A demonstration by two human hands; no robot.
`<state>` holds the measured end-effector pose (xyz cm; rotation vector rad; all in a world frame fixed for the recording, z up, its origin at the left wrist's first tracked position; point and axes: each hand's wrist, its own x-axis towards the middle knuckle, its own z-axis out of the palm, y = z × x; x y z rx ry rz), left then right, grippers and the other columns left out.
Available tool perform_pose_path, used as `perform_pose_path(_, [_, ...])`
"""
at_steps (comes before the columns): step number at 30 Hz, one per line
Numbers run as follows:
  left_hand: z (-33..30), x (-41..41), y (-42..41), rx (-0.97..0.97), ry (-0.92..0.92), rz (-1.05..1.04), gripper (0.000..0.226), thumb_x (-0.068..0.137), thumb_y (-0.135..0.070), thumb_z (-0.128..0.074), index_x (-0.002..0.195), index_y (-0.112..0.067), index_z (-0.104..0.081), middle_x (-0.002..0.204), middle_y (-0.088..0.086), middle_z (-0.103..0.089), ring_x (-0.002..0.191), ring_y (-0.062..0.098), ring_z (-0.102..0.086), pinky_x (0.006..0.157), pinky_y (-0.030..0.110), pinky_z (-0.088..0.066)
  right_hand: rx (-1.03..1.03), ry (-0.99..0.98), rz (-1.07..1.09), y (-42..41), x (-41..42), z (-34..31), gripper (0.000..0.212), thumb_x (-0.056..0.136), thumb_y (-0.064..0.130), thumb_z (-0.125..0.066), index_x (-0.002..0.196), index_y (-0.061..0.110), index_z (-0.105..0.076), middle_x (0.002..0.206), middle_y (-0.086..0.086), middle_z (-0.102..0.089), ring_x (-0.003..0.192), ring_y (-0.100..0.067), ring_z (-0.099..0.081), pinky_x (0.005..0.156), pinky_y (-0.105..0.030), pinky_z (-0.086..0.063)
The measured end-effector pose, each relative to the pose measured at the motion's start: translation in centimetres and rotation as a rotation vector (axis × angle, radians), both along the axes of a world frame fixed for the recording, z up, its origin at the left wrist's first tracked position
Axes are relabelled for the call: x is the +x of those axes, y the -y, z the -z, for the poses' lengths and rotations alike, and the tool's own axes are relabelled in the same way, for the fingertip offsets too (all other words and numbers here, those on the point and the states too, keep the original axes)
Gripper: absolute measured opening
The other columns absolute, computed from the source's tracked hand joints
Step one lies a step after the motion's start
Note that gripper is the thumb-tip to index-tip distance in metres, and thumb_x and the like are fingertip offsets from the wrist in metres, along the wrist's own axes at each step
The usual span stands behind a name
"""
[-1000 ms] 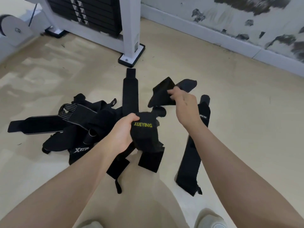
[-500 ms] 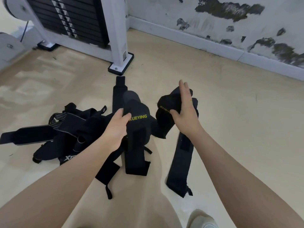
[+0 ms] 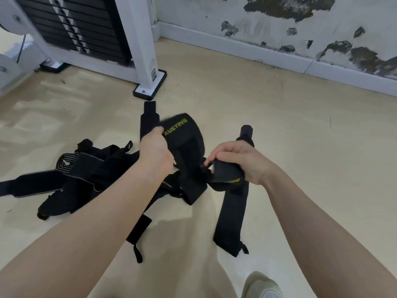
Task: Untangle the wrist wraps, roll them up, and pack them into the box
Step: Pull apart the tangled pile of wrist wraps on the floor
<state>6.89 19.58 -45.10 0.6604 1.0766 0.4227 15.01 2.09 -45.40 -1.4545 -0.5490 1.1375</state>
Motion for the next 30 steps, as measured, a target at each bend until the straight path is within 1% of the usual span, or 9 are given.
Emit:
perform_pose_path(2, [0.7,-0.1,0.9,-0.029,-0.067,0.093,0.015,0.095,-0.022,-0.053,0.102,-0.011,-0.061,0.104,0.012,-0.066,0.095,0.027,-0.065,0.089,0.041,-0.053,-0.171,0.244,0.067,-1.3,-0.7,1.0,0.018,0.087,0.02,-0.065,0.077,0.006,-0.071,0.082,-0.007,-0.072,0.075,-0.013,-0.064,0.073,-0.026,-0.051])
perform_pose_path(5, [0.9,-0.2,1.0,-0.058,-0.103,0.155,0.022,0.094,-0.023,-0.055,0.111,-0.01,-0.059,0.112,0.013,-0.064,0.102,0.029,-0.063,0.096,0.045,-0.049,-0.286,0.496,0.392,-2.8,-1.6,2.6,0.014,0.081,0.028,-0.072,0.08,0.015,-0.066,0.082,0.0,-0.067,0.077,-0.01,-0.061,0.071,-0.02,-0.049])
perform_pose_path(7, [1.0,-0.4,0.5,-0.042,-0.092,0.168,0.029,0.095,-0.022,-0.054,0.121,-0.009,-0.056,0.116,0.013,-0.063,0.105,0.03,-0.061,0.098,0.045,-0.048,-0.236,0.498,0.437,-3.0,-1.7,3.2,0.019,0.08,0.025,-0.073,0.095,0.02,-0.062,0.088,0.006,-0.063,0.084,-0.005,-0.059,0.073,-0.012,-0.046])
perform_pose_path(9, [1.1,-0.8,0.2,-0.04,-0.07,0.202,0.033,0.095,-0.023,-0.053,0.124,-0.008,-0.054,0.117,0.014,-0.063,0.106,0.03,-0.062,0.098,0.045,-0.048,-0.162,0.45,0.302,-2.9,-1.8,3.3,0.019,0.083,0.017,-0.07,0.101,0.024,-0.066,0.093,0.009,-0.064,0.089,-0.002,-0.06,0.078,-0.011,-0.047])
perform_pose_path(14, [1.3,-2.4,-0.3,0.022,0.163,0.417,0.04,0.098,-0.039,-0.043,0.125,-0.013,-0.056,0.119,0.008,-0.067,0.112,0.025,-0.062,0.096,0.044,-0.046,-0.095,0.331,0.32,-3.2,-1.3,2.7,0.007,0.085,0.008,-0.065,0.079,0.007,-0.065,0.086,-0.005,-0.064,0.078,-0.015,-0.059,0.076,-0.033,-0.051])
perform_pose_path(18, [3.0,-4.4,0.2,0.334,0.11,0.734,0.03,0.097,-0.029,-0.047,0.123,-0.019,-0.058,0.116,-0.001,-0.068,0.113,0.018,-0.061,0.096,0.038,-0.047,-0.029,0.255,0.339,-3.5,-0.7,1.8,0.014,0.088,0.006,-0.061,0.074,0.008,-0.062,0.077,-0.006,-0.061,0.072,-0.015,-0.058,0.066,-0.027,-0.048])
perform_pose_path(24, [3.3,-4.2,-1.1,0.501,-0.013,0.466,0.023,0.099,-0.018,-0.046,0.116,-0.022,-0.061,0.111,-0.006,-0.068,0.107,0.014,-0.063,0.092,0.036,-0.052,-0.186,0.542,0.286,-4.1,-0.8,1.4,0.04,0.087,-0.006,-0.044,0.086,0.029,-0.062,0.099,0.007,-0.06,0.094,-0.005,-0.055,0.083,-0.017,-0.041])
perform_pose_path(28, [3.5,-4.4,-3.6,0.414,0.0,0.31,0.024,0.101,-0.019,-0.043,0.108,-0.033,-0.061,0.116,-0.003,-0.066,0.111,0.017,-0.061,0.101,0.042,-0.046,-0.028,0.357,0.149,-4.0,-1.6,-1.4,0.04,0.071,-0.004,-0.039,0.095,0.027,-0.05,0.094,0.004,-0.052,0.068,-0.006,-0.049,0.06,-0.015,-0.04])
perform_pose_path(30, [3.4,-4.4,-3.2,0.329,0.098,0.337,0.026,0.102,-0.018,-0.039,0.115,-0.027,-0.059,0.119,0.0,-0.066,0.112,0.019,-0.062,0.101,0.042,-0.046,0.011,0.362,0.078,-5.3,-2.5,-1.9,0.044,0.064,0.0,-0.036,0.097,0.028,-0.042,0.098,0.006,-0.047,0.07,-0.004,-0.046,0.059,-0.016,-0.038])
